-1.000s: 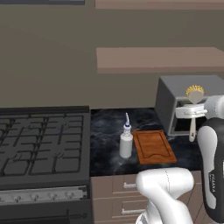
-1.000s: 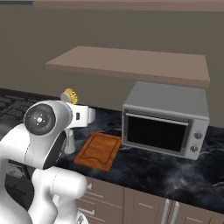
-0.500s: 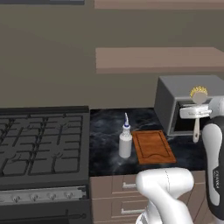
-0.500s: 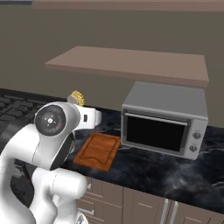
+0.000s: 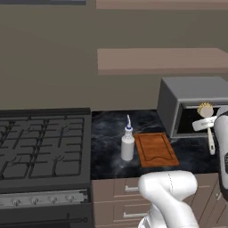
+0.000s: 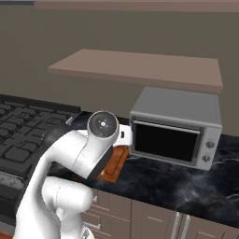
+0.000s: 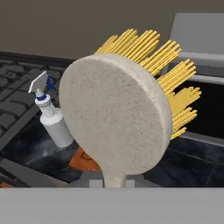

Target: Grab the spray bottle from the shelves, then place it next to the cutting board for sanitizing. Then grab the dish brush from the countertop next to the sink and place it next to the cutting board.

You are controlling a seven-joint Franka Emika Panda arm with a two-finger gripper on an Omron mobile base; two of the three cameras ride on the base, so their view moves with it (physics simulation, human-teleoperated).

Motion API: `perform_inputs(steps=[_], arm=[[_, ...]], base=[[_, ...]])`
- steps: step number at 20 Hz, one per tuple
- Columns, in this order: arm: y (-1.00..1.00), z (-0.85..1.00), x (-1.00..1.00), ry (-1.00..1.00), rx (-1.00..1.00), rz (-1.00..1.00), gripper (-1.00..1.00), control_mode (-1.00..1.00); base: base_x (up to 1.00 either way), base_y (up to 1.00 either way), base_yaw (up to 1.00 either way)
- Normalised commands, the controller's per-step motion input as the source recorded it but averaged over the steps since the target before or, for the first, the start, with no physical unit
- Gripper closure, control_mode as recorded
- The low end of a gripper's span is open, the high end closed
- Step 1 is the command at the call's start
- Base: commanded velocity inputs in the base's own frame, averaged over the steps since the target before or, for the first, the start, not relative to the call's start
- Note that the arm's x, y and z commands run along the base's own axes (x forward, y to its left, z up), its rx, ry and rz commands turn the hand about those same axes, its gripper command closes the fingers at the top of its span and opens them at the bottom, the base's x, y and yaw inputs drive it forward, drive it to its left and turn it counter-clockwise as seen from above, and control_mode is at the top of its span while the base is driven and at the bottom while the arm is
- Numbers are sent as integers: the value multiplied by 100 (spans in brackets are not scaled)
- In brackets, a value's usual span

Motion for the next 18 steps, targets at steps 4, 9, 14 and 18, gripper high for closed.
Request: perform_inputs(steps=[4,9,14,18], arm=[[-7,-98,87,39,-10,21,100,-100],[-5,-92,62,31,-9,28,100,-100],[-46,-68,24,16,-4,26,100,-100],[-35,-42,34,6,0,19,100,-100]], base=[[0,0,0],[0,0,0],[0,0,0],[0,0,0]])
